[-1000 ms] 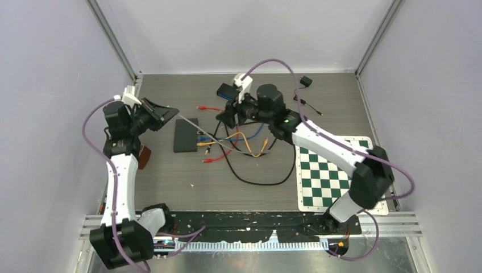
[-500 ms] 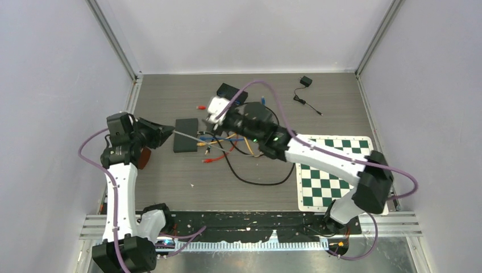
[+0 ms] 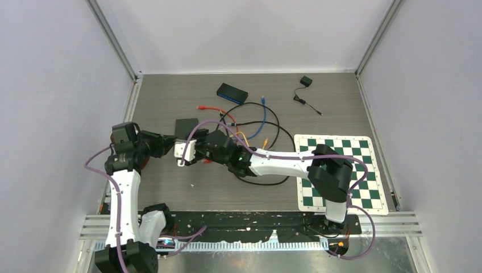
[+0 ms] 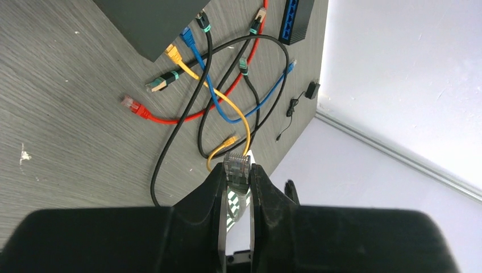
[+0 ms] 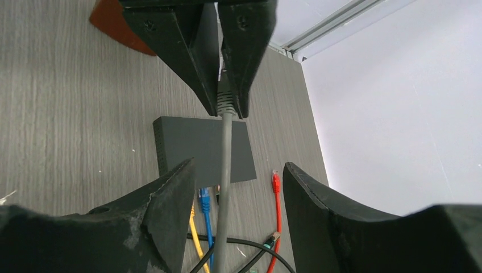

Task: Insert the plug into the switch port
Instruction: Pick up the connector from the center of the board.

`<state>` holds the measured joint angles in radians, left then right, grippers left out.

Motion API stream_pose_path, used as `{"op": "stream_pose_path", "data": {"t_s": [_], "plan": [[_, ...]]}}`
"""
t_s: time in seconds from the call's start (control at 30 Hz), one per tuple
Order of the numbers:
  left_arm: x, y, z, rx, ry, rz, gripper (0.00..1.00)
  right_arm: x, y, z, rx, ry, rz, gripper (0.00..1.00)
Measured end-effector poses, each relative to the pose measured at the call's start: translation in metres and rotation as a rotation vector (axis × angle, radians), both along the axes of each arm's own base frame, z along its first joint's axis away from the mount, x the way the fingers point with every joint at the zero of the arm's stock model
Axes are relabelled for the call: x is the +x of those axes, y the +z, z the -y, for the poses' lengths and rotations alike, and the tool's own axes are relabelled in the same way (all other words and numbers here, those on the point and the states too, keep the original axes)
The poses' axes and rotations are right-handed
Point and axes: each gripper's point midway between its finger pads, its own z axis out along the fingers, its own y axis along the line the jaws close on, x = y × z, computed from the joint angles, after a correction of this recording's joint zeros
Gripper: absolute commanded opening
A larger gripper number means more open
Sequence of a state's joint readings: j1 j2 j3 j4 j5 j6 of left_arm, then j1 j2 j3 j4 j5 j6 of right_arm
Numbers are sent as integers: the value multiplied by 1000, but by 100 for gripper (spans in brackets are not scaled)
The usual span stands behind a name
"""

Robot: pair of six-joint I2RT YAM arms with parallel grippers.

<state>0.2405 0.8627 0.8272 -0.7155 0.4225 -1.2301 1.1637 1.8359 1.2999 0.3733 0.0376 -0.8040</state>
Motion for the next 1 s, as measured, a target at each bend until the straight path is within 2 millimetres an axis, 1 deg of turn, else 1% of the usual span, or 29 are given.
{"op": "stream_pose_path", "data": {"t_s": [0.07, 0.1, 0.13, 0.17, 0.2, 0.23, 0.27, 0.3, 0.33, 0.4, 0.43, 0.47, 0.53, 0.63, 0.7, 0.8, 1.0], "plan": [[0, 1, 0, -9, 7, -2, 0, 4, -6, -6, -14, -4, 13, 60], [0, 1, 0, -12, 10, -1, 0, 5, -8, -8, -22, -4, 20, 56], [0, 2, 0, -14, 12, 0, 0, 7, -10, -10, -27, -5, 25, 47], [-1, 3, 0, -14, 13, 2, 0, 8, -11, -12, -30, -6, 29, 42], [-1, 3, 1, -15, 14, 4, 0, 9, -12, -14, -34, -6, 34, 32], [-1, 3, 1, -15, 14, 5, 0, 10, -13, -15, -34, -6, 38, 27], [-1, 4, 1, -15, 14, 7, 0, 11, -13, -17, -35, -6, 44, 18], [-1, 4, 1, -14, 14, 9, 3, 11, -13, -17, -34, -7, 49, 14], [-1, 5, 1, -12, 14, 13, 11, 11, -13, -18, -33, -7, 49, 8], [-1, 6, 0, -6, 13, 21, 27, 10, -15, -19, -35, -3, 48, 5], [-1, 6, 0, -1, 11, 22, 33, 10, -15, -20, -35, -4, 47, 5], [-2, 6, 0, 5, 8, 24, 37, 10, -16, -19, -35, -5, 46, 5], [-2, 5, -1, 17, 3, 27, 42, 10, -15, -20, -33, -5, 45, 5], [-3, 6, -1, 28, -1, 36, 44, 10, -18, -19, -25, -4, 26, 5], [-4, 4, -1, 31, -2, 37, 45, 11, -23, -17, -26, -3, 6, 5], [-5, 0, -2, 36, -4, 28, 43, 12, -33, -11, -36, -7, -22, 5], [-5, -2, -3, 42, 2, 22, 41, 15, -43, -1, -43, -22, -58, 5]]}}
